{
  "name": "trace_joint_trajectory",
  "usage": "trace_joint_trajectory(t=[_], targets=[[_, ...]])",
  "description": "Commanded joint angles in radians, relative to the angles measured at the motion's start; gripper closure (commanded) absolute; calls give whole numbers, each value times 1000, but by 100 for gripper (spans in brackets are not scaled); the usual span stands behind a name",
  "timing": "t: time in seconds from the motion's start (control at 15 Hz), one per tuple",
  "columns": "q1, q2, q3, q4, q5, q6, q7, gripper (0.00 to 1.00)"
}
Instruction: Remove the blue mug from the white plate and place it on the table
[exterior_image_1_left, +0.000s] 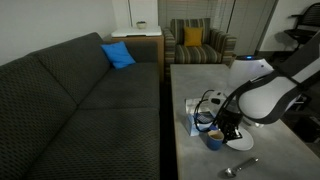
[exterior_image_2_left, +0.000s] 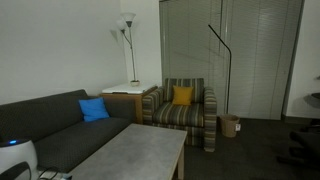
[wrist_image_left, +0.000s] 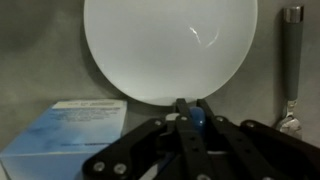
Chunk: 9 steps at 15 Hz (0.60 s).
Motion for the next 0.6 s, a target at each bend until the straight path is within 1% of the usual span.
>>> trace_joint_trajectory(t=[0.0, 0.13, 0.2, 0.27, 0.33, 0.47, 0.53], targets=[[23, 19, -27, 23, 11, -14, 18, 97], [24, 19, -26, 25, 11, -23, 19, 97], [26, 19, -27, 26, 10, -26, 21, 95], [27, 19, -28, 27, 11, -28, 22, 90], [25, 18, -26, 27, 12, -26, 23, 67], [26, 3, -30, 2, 13, -21, 33, 55], [27, 5, -31, 3, 12, -20, 36, 47]])
